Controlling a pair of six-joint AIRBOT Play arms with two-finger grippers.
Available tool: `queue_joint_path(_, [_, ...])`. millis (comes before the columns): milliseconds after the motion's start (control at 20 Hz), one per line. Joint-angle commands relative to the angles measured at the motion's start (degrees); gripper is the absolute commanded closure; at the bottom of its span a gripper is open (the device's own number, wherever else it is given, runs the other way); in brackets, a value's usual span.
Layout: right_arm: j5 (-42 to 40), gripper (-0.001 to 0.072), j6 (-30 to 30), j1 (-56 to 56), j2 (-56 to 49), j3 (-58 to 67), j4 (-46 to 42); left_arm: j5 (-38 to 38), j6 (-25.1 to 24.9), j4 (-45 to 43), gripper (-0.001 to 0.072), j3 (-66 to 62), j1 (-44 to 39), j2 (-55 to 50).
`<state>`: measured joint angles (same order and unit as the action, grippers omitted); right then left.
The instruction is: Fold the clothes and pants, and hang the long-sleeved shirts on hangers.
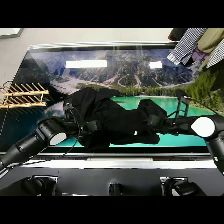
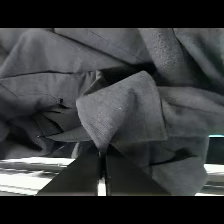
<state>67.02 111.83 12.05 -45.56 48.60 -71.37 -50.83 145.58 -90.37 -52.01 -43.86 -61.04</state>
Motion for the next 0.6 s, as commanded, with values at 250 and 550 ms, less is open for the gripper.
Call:
queue_joint_path(250, [8.4,0.068,4.9,0.0,3.2,6.1,-12.4,1.9,-2.4,-0.3,0.0686,0.4,3.2,0.2])
queue_joint_path(550, [9.6,0.0681,4.1,0.0,3.1,6.8,-13.0,2.3,-6.3,-0.5,0.0664,-0.3,4.9,0.3])
